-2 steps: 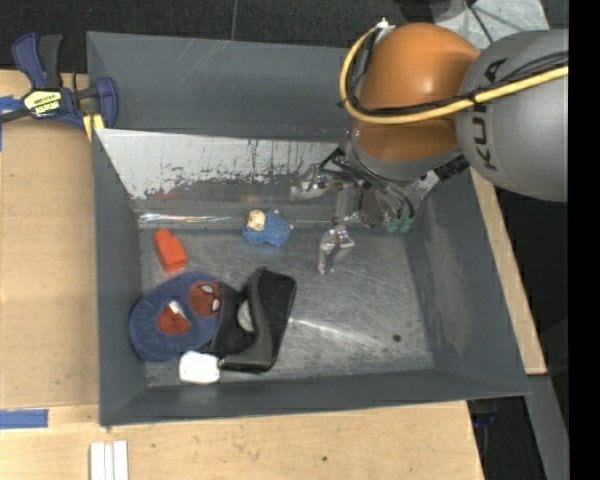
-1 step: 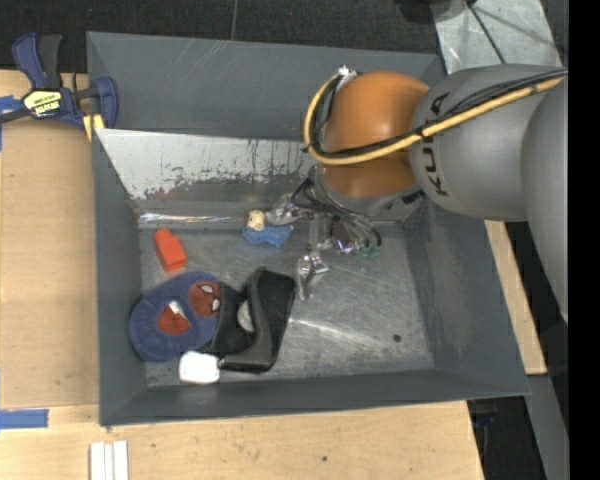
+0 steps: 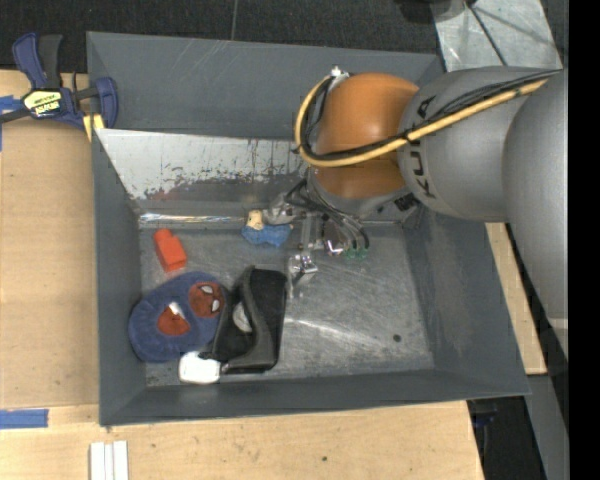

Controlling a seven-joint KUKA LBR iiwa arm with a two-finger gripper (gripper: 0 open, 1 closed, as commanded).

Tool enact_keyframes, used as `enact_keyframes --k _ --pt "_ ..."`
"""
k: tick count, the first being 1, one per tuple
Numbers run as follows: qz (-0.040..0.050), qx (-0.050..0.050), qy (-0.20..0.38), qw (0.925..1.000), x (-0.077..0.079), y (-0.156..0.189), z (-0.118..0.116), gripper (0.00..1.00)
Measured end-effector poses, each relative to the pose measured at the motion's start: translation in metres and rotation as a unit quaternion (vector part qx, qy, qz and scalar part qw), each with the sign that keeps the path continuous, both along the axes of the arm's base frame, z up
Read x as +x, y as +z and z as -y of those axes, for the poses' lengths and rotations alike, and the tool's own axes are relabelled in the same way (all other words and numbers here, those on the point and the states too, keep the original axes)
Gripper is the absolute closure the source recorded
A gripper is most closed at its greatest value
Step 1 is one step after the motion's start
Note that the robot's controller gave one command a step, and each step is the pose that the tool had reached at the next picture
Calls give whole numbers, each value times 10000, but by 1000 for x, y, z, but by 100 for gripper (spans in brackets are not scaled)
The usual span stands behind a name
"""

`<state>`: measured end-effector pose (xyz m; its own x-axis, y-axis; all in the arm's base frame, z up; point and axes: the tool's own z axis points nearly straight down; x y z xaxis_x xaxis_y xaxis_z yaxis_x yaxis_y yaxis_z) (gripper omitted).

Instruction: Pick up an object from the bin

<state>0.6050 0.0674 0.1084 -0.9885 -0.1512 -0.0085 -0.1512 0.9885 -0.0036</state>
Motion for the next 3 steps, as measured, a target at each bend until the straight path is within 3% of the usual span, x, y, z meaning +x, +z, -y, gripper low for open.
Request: enact_keyframes --k 1,2,3 --pt "14 10 2 10000 -2 -6 -1 100" --pt "17 23 -621 9981 6 82 3 100" --pt "-15 24 -1060 9944 14 69 -19 100"
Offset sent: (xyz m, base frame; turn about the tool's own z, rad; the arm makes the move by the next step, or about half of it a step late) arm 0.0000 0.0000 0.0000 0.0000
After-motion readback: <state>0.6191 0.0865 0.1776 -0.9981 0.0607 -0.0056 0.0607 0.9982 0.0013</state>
